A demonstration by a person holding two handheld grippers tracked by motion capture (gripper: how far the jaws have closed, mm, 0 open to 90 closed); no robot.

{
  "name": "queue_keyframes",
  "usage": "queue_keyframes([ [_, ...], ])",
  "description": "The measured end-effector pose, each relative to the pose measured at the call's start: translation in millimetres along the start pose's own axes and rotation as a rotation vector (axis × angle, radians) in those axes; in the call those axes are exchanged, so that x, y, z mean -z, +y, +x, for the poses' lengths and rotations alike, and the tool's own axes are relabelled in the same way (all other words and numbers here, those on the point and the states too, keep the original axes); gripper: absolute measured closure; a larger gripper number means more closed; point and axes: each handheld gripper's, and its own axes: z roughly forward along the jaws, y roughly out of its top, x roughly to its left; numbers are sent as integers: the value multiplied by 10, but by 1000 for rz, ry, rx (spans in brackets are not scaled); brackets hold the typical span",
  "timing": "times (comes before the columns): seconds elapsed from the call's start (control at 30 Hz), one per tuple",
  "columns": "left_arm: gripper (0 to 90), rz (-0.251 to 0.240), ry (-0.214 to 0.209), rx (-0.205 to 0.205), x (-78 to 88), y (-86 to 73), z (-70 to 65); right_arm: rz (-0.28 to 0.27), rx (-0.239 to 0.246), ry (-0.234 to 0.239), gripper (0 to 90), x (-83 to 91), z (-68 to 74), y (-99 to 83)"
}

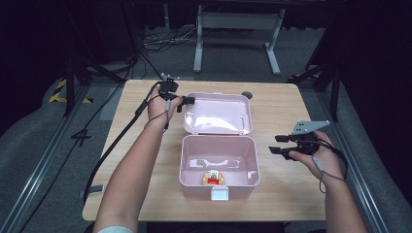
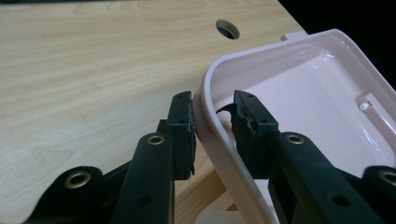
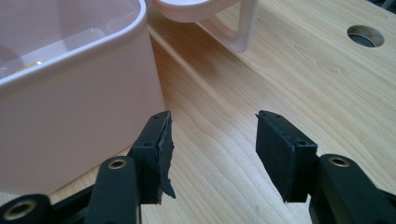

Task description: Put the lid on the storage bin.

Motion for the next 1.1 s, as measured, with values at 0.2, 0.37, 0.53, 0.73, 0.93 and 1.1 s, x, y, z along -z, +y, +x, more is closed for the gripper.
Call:
queue_keyframes([
  [0.2, 715, -34, 19, -41, 126, 88, -98, -4, 1, -1, 474, 9, 4, 5],
  [0.37, 725, -60, 28, -72, 216, 117, -146, -11, -1, -2, 477, 25, 4, 8],
  [0.53, 733, -77, 30, -95, 298, 152, -202, -13, -5, -1, 485, 33, 6, 12],
  [0.73, 745, -96, 27, -117, 413, 196, -280, -13, -10, 3, 491, 30, 16, 19],
  [0.93, 753, -126, 10, -123, 527, 201, -340, -16, -11, 3, 493, 43, 23, 25],
  [1.1, 760, -157, -5, -137, 635, 198, -409, -20, -9, 6, 501, 55, 39, 41],
])
